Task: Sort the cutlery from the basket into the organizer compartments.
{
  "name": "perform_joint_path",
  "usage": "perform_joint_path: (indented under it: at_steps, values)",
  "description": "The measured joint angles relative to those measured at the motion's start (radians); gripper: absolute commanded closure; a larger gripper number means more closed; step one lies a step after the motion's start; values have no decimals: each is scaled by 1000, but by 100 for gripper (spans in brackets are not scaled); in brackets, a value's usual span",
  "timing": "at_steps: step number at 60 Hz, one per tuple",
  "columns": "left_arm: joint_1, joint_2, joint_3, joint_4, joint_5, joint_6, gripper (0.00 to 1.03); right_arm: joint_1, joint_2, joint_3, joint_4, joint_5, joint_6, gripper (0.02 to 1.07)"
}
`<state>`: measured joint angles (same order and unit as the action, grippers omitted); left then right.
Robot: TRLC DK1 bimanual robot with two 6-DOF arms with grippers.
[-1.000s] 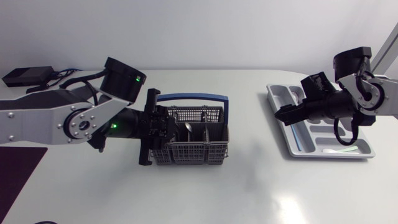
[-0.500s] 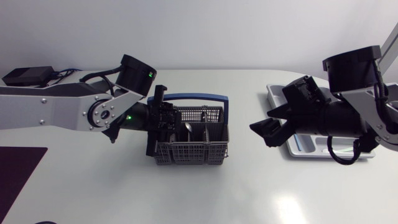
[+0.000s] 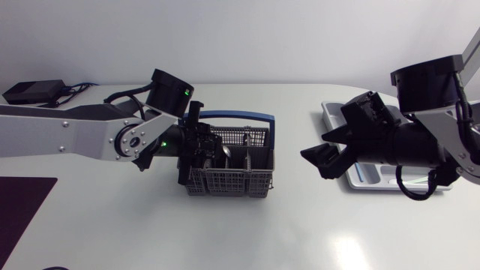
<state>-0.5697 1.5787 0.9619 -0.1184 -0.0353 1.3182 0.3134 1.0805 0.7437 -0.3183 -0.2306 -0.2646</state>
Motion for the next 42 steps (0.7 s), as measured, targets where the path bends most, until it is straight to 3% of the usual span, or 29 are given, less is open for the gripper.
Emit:
perform_joint_path:
  at_steps: [10,29,32,42]
  values:
    - [-19,0,0,-45,-8,1,92,0,-3,-8,0,0,0,20]
    - [-42,-1,-1,-63,-68,34,92,0,-20,-32,0,0,0,18]
    - [-48,-1,-7,-54,-84,47,91,0,-22,-34,0,0,0,18]
    - [-68,-16,-51,5,-128,82,74,0,-22,-41,0,0,0,18]
